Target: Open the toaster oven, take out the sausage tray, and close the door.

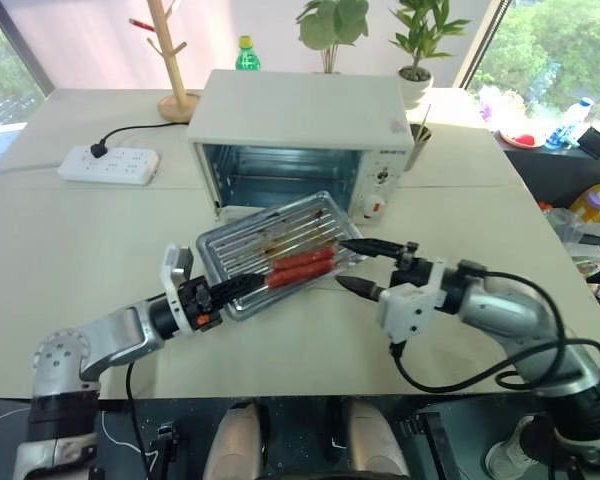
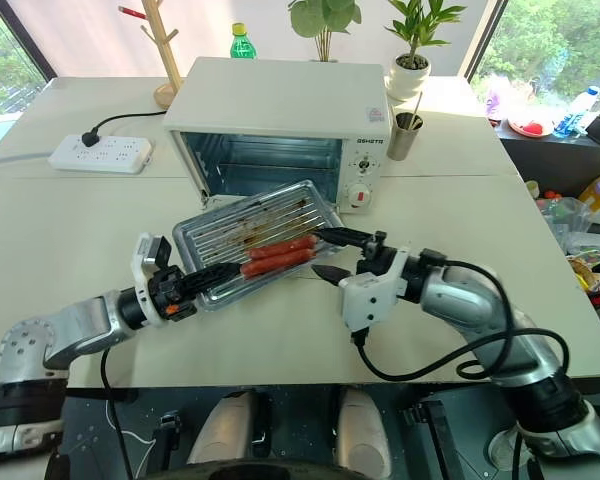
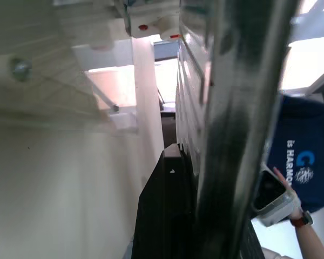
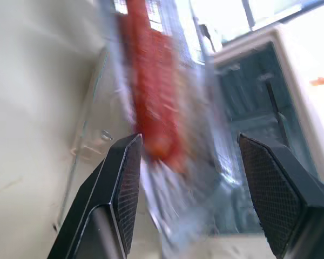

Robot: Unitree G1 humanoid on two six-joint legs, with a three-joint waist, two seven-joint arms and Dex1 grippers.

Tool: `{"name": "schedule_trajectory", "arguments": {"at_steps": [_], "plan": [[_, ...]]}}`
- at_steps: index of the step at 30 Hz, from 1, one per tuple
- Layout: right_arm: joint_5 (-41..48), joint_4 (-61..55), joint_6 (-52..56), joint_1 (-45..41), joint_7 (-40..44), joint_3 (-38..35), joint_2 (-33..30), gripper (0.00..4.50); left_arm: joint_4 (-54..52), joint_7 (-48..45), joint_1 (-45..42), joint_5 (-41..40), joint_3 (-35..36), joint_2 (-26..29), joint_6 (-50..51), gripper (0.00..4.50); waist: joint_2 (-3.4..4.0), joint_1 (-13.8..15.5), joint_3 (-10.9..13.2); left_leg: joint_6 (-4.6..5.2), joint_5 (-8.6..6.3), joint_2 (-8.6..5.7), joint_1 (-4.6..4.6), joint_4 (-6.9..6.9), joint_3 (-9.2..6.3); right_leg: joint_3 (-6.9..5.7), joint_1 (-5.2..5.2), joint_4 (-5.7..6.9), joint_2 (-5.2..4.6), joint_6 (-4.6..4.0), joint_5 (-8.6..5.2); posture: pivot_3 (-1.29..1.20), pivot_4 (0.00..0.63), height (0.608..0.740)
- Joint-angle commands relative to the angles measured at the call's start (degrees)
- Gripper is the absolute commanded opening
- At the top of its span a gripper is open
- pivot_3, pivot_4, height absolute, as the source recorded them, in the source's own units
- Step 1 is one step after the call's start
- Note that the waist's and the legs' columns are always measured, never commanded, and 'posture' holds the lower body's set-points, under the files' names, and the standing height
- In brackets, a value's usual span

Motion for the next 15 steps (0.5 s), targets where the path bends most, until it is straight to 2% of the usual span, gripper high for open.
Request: {"name": "schedule_trajectory", "arguments": {"at_steps": [1, 8, 15], "plan": [[7.9, -2.6, 6.0, 1.8, 2.0, -5.6, -1.3, 2.85, -5.0, -0.3, 3.5, -1.3, 4.5, -1.6, -2.0, 0.00, 0.00, 0.0, 0.0, 0.00, 0.00, 0.00, 0.00, -0.01, 0.00, 0.00, 0.00, 0.00, 0.00, -0.08, -0.05, 0.00, 0.150, 0.717], [19.2, -0.6, 22.0, 3.6, 5.1, -9.8, -1.2, 2.85, -14.9, 0.6, 15.1, -1.3, 7.6, -6.7, -8.0, 0.00, 0.01, 0.0, 0.0, 0.03, -0.02, 0.06, -0.01, -0.02, 0.00, 0.00, 0.00, -0.05, -0.02, -0.15, -0.08, 0.00, 0.150, 0.717], [24.3, 6.7, 34.0, -0.1, 7.5, -8.0, 0.1, 2.85, -27.4, 1.5, 28.7, -1.3, 8.9, -13.8, -19.2, 0.00, 0.03, 0.0, 0.0, 0.09, -0.07, 0.08, -0.03, -0.02, 0.03, 0.00, 0.00, -0.13, -0.12, -0.25, -0.14, 0.00, 0.150, 0.717]]}}
